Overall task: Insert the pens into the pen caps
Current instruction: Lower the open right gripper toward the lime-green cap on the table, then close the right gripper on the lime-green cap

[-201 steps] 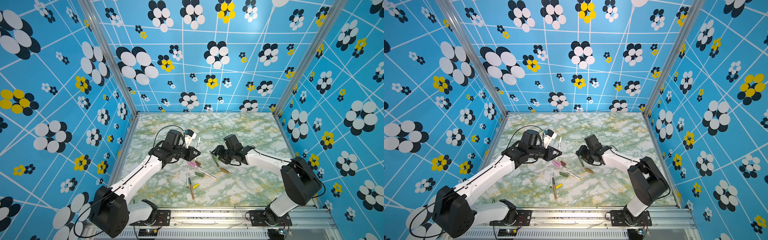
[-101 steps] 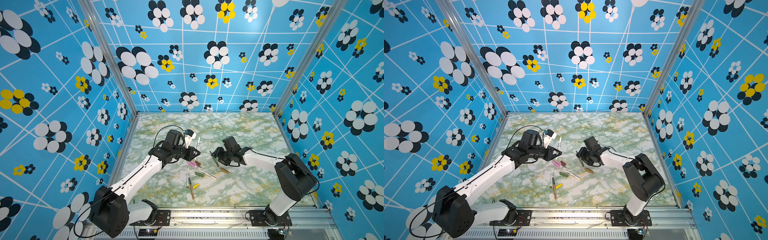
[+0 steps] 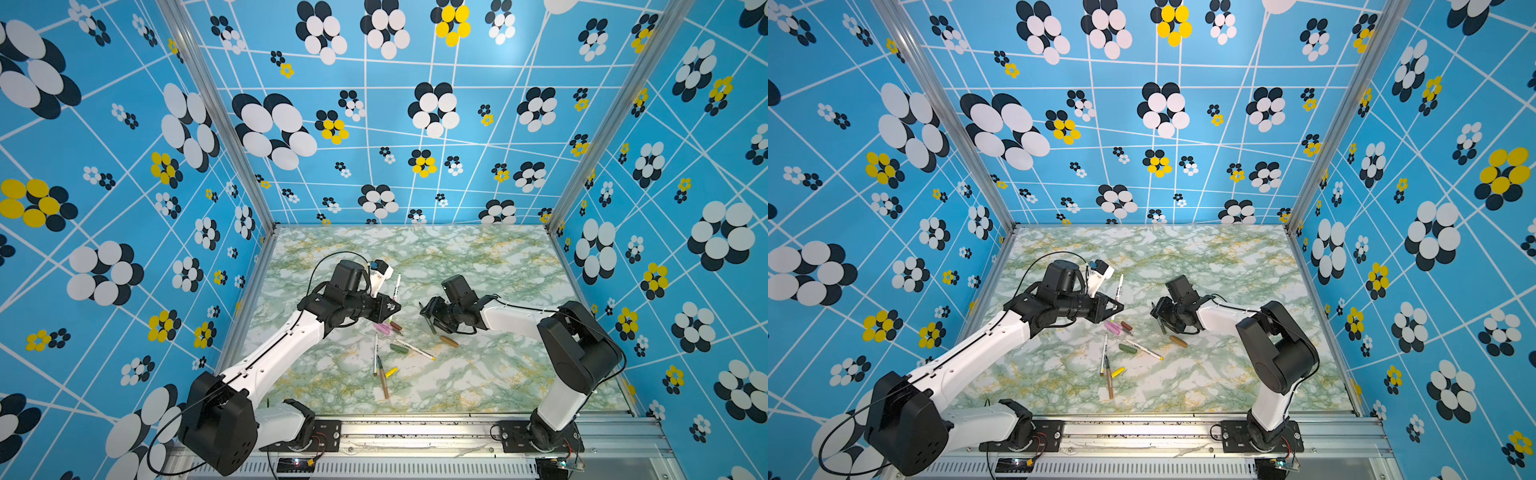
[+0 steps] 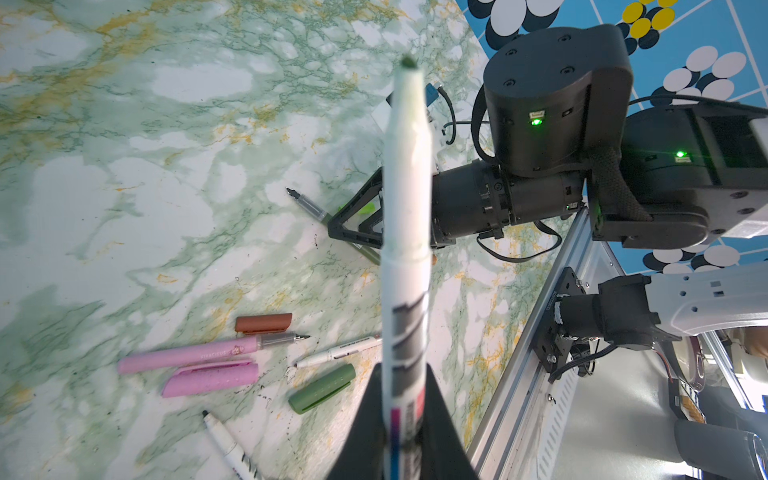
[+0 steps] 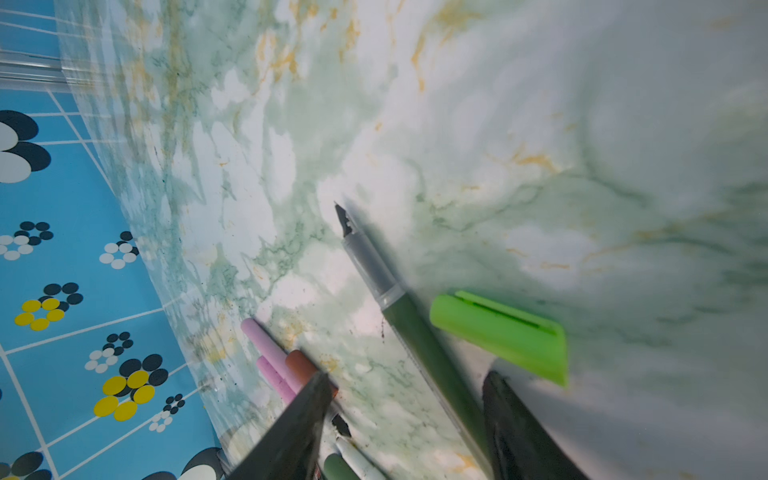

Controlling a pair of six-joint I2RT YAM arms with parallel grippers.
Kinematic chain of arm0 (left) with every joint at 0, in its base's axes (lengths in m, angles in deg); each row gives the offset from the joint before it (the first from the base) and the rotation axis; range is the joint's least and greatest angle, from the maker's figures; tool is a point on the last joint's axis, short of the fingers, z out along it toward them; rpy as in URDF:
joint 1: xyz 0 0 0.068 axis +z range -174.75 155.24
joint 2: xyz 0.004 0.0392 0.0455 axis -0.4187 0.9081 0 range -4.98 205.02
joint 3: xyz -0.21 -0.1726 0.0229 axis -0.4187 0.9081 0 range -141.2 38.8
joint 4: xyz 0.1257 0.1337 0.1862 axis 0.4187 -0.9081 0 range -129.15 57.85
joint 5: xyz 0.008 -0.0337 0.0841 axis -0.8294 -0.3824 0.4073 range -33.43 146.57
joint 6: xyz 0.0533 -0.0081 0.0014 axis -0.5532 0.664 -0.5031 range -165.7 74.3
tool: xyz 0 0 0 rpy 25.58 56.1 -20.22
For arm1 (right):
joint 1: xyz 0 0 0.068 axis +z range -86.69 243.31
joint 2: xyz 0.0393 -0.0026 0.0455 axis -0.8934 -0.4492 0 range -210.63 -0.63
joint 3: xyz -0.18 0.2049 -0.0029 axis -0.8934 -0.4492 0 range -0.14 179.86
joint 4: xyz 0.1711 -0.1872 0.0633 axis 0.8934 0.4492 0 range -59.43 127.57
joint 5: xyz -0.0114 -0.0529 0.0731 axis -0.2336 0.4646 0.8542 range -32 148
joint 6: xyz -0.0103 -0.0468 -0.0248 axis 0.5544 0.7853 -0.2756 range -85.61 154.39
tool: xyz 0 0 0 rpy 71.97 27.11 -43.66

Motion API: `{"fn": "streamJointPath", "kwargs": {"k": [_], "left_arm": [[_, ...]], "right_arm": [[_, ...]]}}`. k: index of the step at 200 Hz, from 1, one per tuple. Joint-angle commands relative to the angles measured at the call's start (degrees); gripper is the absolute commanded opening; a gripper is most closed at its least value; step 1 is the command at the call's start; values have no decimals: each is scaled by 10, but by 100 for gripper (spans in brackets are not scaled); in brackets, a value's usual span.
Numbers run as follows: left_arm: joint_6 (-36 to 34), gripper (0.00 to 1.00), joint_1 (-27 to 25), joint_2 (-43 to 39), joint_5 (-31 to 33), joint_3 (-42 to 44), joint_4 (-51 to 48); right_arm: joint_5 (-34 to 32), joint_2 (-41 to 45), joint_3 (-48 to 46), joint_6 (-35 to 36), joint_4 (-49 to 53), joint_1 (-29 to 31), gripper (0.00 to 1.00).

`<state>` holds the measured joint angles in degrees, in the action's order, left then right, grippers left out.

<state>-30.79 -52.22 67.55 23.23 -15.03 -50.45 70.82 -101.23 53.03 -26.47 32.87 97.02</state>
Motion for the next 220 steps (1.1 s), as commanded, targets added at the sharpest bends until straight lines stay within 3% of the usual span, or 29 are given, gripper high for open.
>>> {"fn": "streamJointPath", "kwargs": {"k": [1, 76, 116, 220], "left_arm": [[-13, 0, -4, -6, 5, -9, -9], [-13, 0, -9, -6, 10, -9, -11], [-15, 0, -12, -8, 13, -9, -14], [-14, 0, -15, -20, 14, -9, -14]], "right_arm": [[-23, -10, 2, 9, 23, -3, 62], [-81, -25, 41, 15, 94, -16, 61], [-81, -51, 72, 20, 110, -20, 56], [-139, -105, 135, 80, 200, -20, 32]]}}
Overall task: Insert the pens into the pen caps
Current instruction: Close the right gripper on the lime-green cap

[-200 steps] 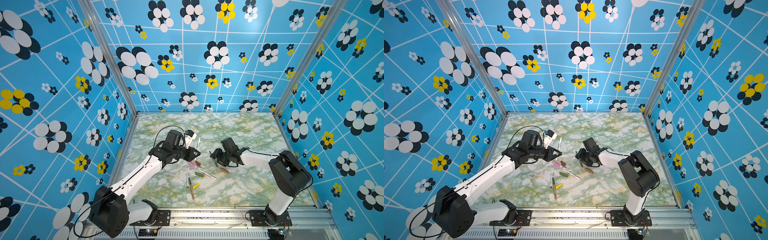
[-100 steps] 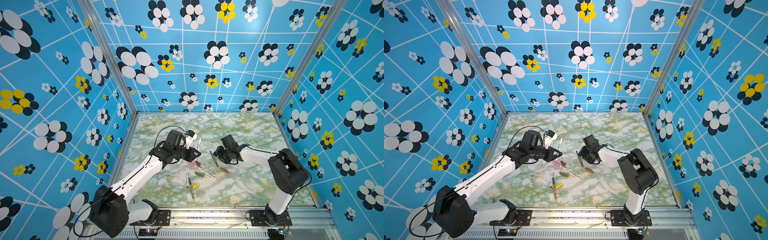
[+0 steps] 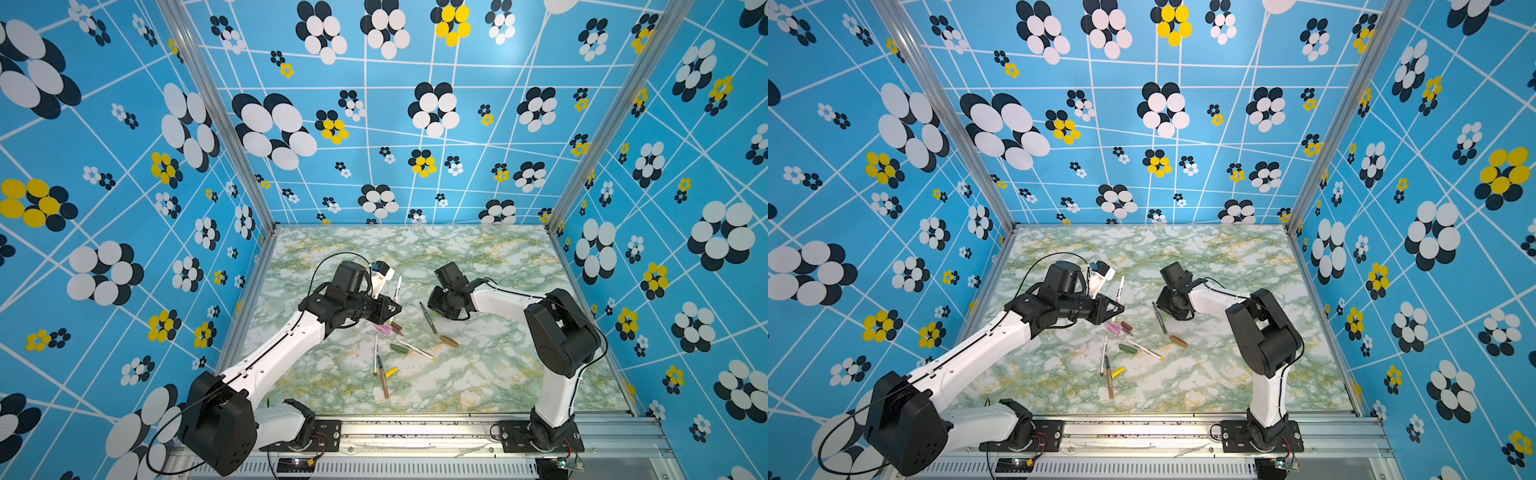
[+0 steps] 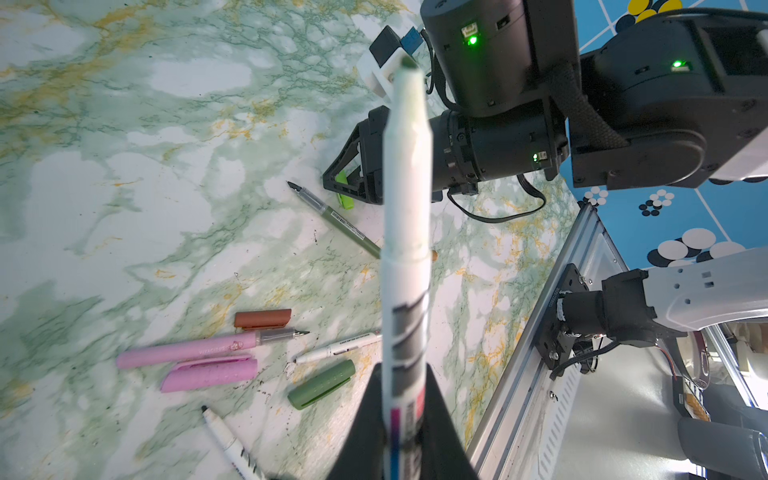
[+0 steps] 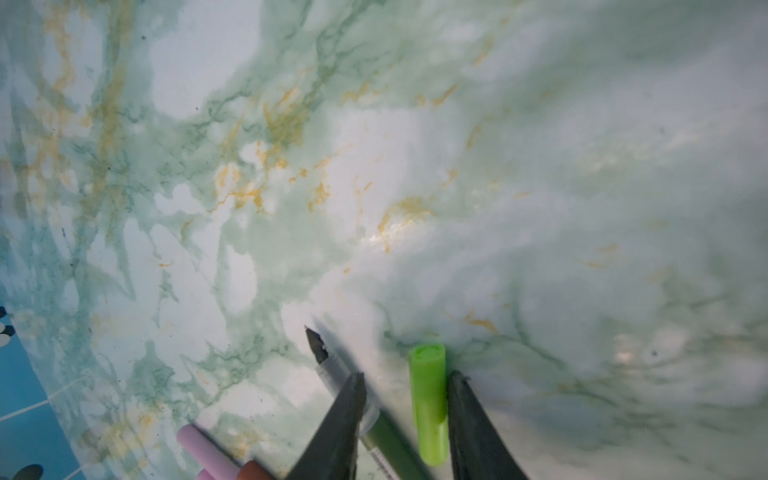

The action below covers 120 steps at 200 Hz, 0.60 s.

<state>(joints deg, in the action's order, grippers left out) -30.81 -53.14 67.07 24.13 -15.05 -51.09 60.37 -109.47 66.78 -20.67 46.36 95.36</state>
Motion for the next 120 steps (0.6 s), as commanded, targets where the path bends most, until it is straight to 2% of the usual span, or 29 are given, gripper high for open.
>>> {"fn": "streamJointPath", "kwargs": {"k": [1, 120], "left_arm": [[-14, 0, -6, -15, 5, -9, -8], [-12, 0, -8, -14, 5, -12, -8]], "right_arm": [[-35, -23, -2, 23, 66, -4, 32], [-36, -60, -10, 41, 80, 0, 20]]}}
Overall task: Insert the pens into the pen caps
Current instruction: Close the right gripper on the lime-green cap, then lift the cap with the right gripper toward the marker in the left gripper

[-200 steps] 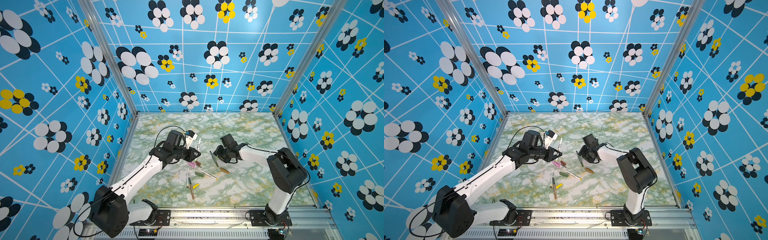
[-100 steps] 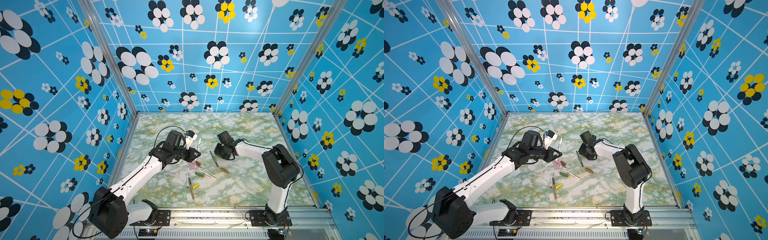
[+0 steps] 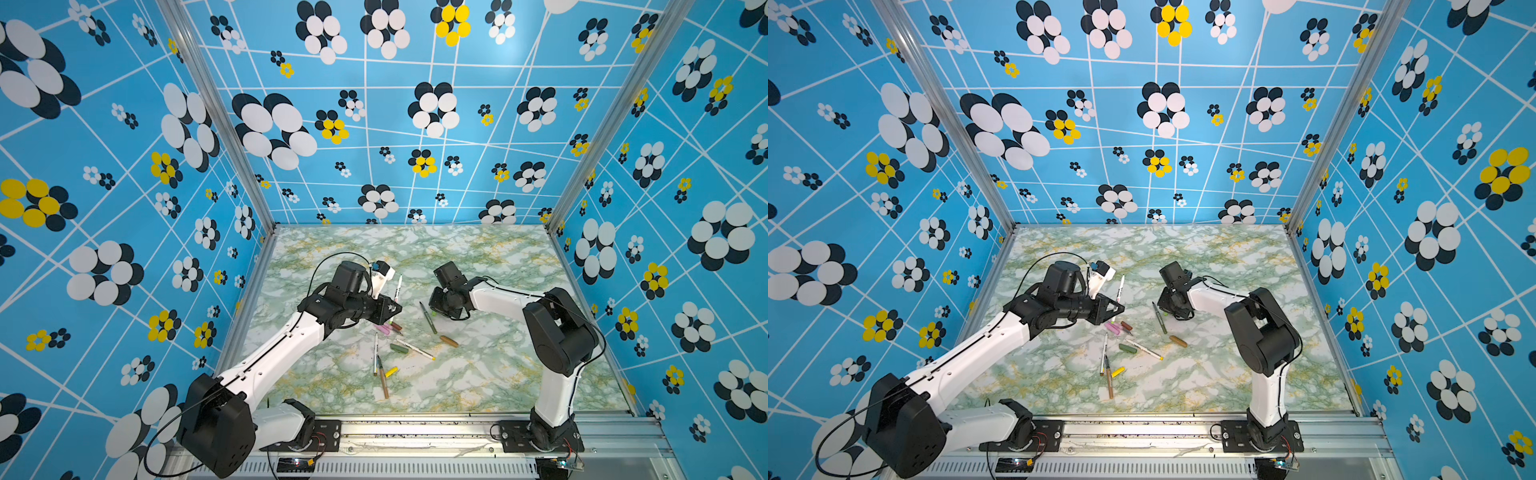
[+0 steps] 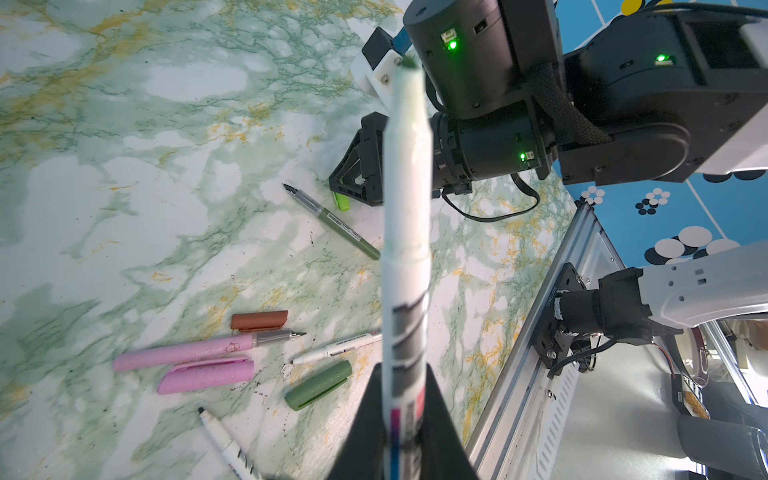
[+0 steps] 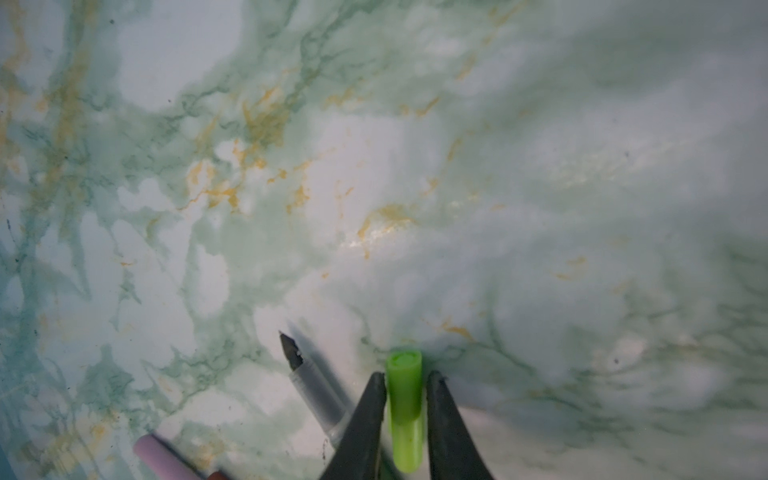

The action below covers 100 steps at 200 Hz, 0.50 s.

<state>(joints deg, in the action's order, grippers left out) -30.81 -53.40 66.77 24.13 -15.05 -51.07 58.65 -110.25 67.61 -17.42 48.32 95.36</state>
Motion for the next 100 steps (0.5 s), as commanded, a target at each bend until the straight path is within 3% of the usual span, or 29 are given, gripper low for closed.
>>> {"fn": "streamJointPath", "kwargs": {"k": [1, 100], "left_arm": [[-12, 0, -5, -11, 5, -12, -8], [1, 0, -14, -8, 11, -17, -11]], "right_arm": [[-19, -52, -18, 8, 61, 0, 20], [-20, -27, -24, 28, 42, 0, 4]]}}
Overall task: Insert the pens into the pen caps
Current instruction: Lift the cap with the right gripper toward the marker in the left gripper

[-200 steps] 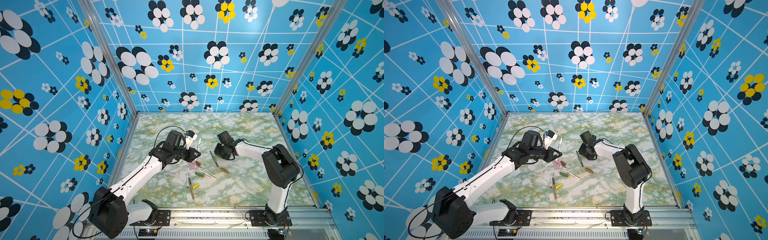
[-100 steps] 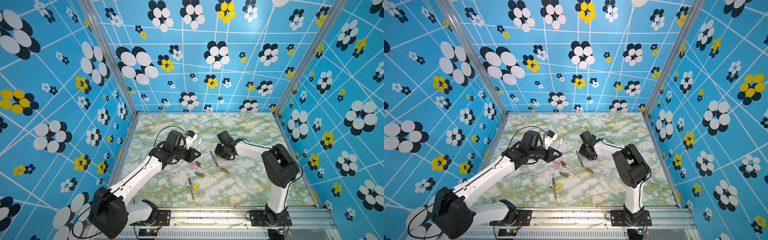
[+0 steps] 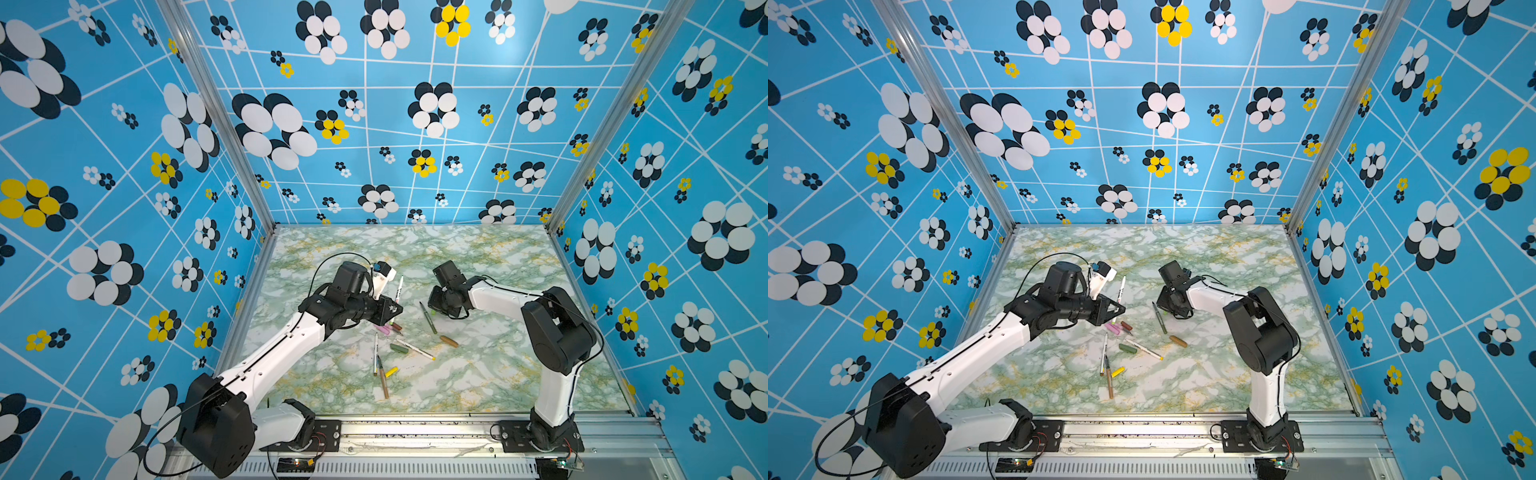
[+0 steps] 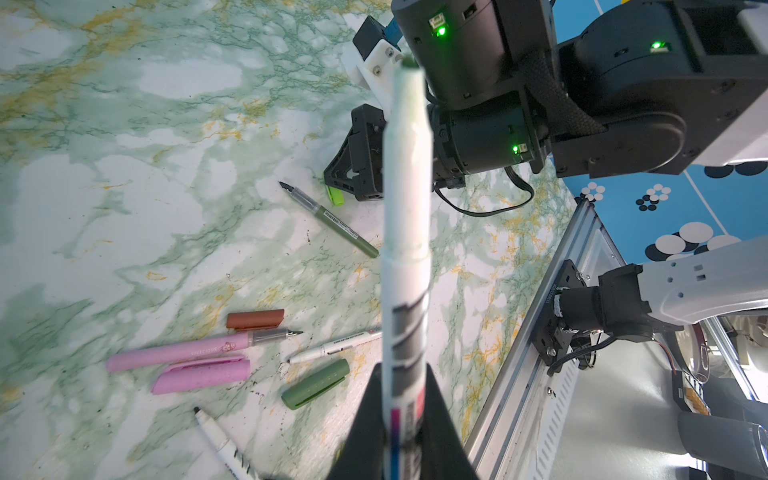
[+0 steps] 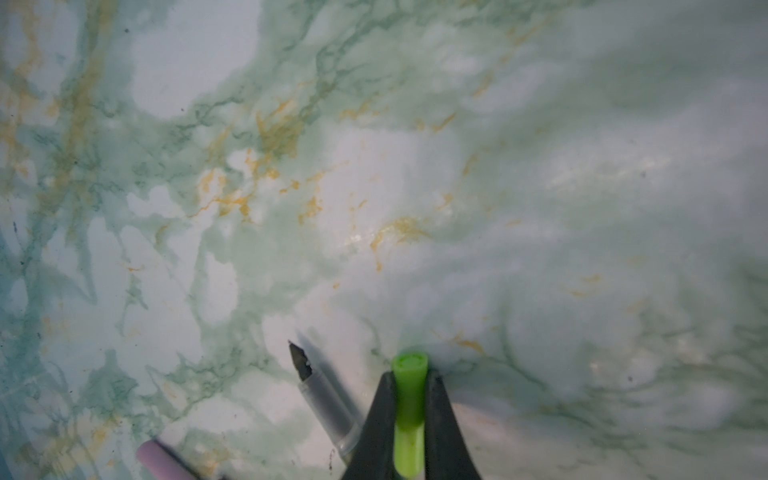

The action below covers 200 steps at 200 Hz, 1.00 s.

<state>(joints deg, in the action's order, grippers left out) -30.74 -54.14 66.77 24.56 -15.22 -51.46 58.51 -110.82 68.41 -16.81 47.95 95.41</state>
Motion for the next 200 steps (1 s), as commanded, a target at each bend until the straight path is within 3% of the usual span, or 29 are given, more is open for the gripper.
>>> {"fn": "streamJointPath", "kwargs": {"k": [1, 115, 200], "left_arm": [[0, 0, -6, -8, 6, -15, -7], [25, 0, -46, 38, 38, -24, -11], [82, 0, -93, 141, 29, -44, 32]], "right_arm": [[-19, -19, -32, 23, 45, 0, 4], [-47, 111, 0, 71, 28, -22, 3], [50, 203, -16, 45, -49, -49, 4]]}}
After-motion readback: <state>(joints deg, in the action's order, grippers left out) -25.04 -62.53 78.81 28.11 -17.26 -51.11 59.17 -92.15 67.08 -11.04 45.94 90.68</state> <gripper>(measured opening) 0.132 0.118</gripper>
